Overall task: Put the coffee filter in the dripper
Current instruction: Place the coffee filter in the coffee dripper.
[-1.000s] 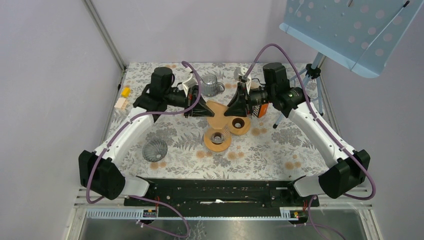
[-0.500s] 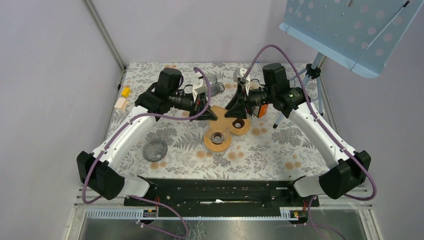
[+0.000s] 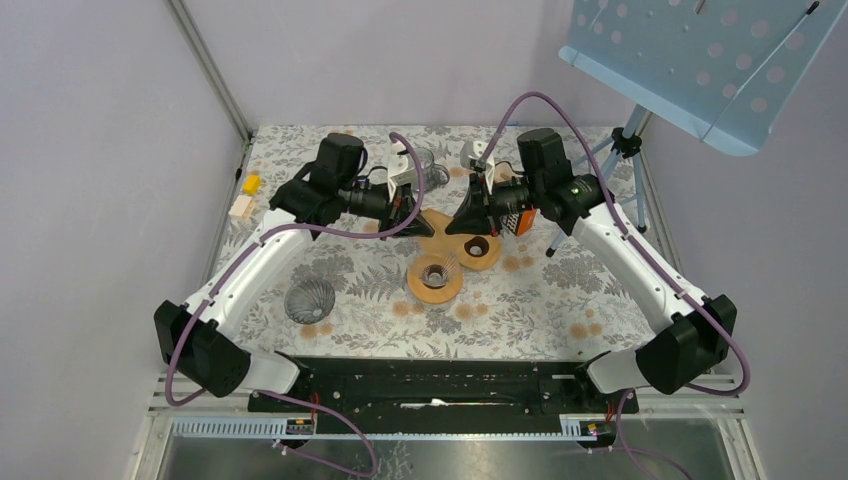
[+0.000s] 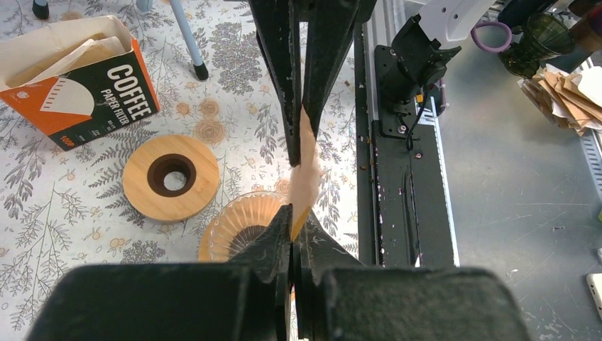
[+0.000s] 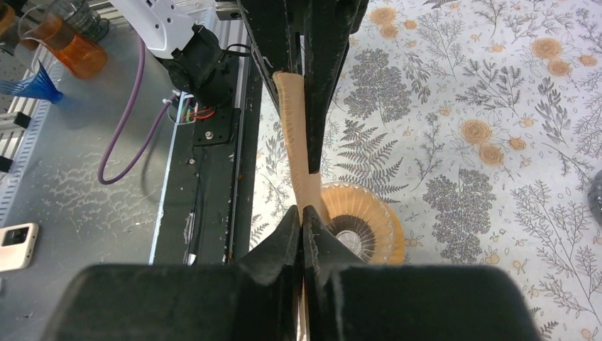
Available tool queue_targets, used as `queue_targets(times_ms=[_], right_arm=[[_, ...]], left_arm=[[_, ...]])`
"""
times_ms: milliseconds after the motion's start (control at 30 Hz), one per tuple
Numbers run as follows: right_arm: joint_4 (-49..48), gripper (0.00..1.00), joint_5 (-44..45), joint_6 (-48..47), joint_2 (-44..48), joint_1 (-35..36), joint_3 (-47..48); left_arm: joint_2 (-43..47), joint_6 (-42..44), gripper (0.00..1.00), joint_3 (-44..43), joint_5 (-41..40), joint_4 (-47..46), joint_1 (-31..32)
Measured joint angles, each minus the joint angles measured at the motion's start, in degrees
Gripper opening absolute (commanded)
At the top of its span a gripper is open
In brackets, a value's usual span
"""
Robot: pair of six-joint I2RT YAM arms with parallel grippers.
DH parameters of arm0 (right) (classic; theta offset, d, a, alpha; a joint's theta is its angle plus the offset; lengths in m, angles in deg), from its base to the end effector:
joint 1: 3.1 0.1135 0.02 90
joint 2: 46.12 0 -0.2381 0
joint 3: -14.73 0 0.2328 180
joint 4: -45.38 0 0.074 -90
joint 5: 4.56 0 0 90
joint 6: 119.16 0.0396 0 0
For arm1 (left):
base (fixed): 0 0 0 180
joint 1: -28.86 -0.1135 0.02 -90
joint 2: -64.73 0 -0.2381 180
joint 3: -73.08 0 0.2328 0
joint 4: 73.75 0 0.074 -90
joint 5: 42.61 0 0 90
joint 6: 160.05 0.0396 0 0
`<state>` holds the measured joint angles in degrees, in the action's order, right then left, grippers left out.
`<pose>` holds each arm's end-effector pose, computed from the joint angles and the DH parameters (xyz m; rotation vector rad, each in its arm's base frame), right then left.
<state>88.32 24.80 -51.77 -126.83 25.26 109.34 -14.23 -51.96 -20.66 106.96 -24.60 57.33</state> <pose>0.2381 0.1678 0.3591 -1.3846 1.4100 1.1465 0.2273 -0.1621 0.3535 1.3287 1.5789 -1.2203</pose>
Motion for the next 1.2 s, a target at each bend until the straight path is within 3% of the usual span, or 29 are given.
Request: queue_targets(times_ms=[33,200,333,500,1200], right_arm=[[0.0,0.00,-0.2,0.2,-0.4,0.0,0.0],[0.3,0.00,-0.4,-0.3,-0.8,0.1,0.0],[1.8,0.00,-1.1,-2.3,-0.8,0.1,0.0],[3.6,0.00,-4.6,-5.2,-0.2,0.1,-0.5],[5.6,0.00,-10.6,-8.2,0.7,0.1,-2.3]], left_arm=[[0.0,0.0,0.03,0.0,-0.2,0.0,0.0],[0.0,1.3,0.51,-0.4,-0.2,1.0,-0.3],[0.6,3.2,0.65,-1.0,2.1,2.8,-3.3],[3.1,4.7,0.66,-1.0,4.7,4.9,-9.0],[5.0,-2.1,0.60,1.7,9.1,0.3,-7.3]])
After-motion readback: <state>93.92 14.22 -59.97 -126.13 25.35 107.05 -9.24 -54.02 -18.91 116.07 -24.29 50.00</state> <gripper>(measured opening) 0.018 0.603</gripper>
